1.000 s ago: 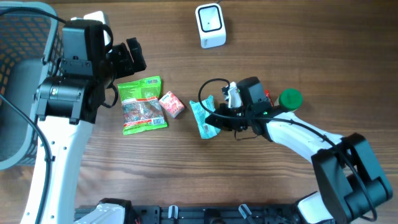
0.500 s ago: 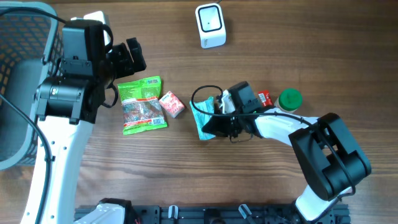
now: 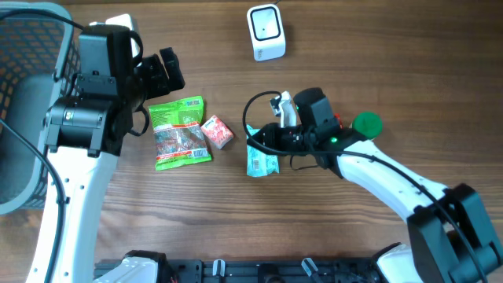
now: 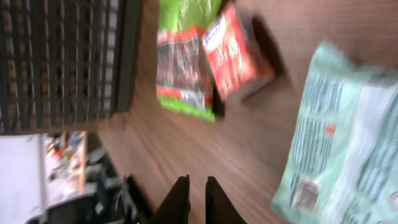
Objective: Scan the item barcode
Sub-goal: 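Raise the mint-green pack with right gripper and carry it toward the scanner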
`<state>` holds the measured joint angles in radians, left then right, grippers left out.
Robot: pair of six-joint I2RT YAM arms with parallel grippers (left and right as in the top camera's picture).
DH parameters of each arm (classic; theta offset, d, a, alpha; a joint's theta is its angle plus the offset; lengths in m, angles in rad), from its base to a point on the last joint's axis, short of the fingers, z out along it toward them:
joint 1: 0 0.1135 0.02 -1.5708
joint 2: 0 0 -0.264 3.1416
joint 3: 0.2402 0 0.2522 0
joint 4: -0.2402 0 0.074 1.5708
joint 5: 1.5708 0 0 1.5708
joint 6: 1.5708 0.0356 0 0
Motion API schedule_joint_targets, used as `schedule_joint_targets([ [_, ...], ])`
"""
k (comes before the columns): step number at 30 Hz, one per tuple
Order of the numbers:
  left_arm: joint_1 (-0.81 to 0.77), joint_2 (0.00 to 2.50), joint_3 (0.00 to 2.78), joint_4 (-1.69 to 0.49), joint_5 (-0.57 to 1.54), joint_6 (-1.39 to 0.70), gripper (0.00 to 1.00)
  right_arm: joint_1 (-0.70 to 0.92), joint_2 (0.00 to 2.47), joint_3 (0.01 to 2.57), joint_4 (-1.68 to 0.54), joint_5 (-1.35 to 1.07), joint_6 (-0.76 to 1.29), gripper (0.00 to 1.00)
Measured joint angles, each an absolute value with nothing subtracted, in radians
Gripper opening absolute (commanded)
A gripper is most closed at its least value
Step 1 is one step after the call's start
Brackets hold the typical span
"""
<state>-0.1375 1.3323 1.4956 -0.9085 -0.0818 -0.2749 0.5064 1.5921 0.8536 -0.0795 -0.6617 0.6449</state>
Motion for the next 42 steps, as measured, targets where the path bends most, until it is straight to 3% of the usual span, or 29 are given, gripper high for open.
schedule_joint_targets([
  [4, -0.138, 1.332, 1.496, -0.908, -0.082, -0.274, 1.00, 0.506, 1.586, 0.996, -0.359, -0.511, 0.508, 0.68],
  [5, -0.138, 1.332, 1.496, -0.910, -0.082, -0.274, 1.00, 0.506, 1.586, 1.037, -0.413, -0.474, 0.464, 0.70],
  [12, -0.138, 1.332, 1.496, -0.909, -0.082, -0.275, 1.00, 0.459, 1.595, 1.166, -0.477, -0.366, 0.252, 0.65],
  [21, -0.138, 1.332, 1.496, -0.909, -0.082, -0.274, 1.00, 0.437, 1.841, 1.168, -0.465, -0.399, 0.133, 0.64],
  [25, -0.138, 1.332, 1.496, -0.909, -0.082, -0.274, 1.00, 0.437, 1.932, 1.168, -0.447, -0.411, 0.125, 0.55],
  [31, -0.138, 1.332, 1.496, -0.909, -0.082, -0.274, 1.00, 0.435, 1.971, 1.174, -0.437, -0.472, 0.108, 0.15],
  [36, -0.138, 1.332, 1.496, -0.909, -0.082, -0.274, 1.00, 0.425, 1.885, 1.171, -0.498, -0.490, 0.066, 0.09],
  [42, -0.138, 1.332, 1.496, -0.909, -0.082, -0.274, 1.00, 0.411, 1.563, 1.171, -0.575, -0.474, -0.016, 0.04],
])
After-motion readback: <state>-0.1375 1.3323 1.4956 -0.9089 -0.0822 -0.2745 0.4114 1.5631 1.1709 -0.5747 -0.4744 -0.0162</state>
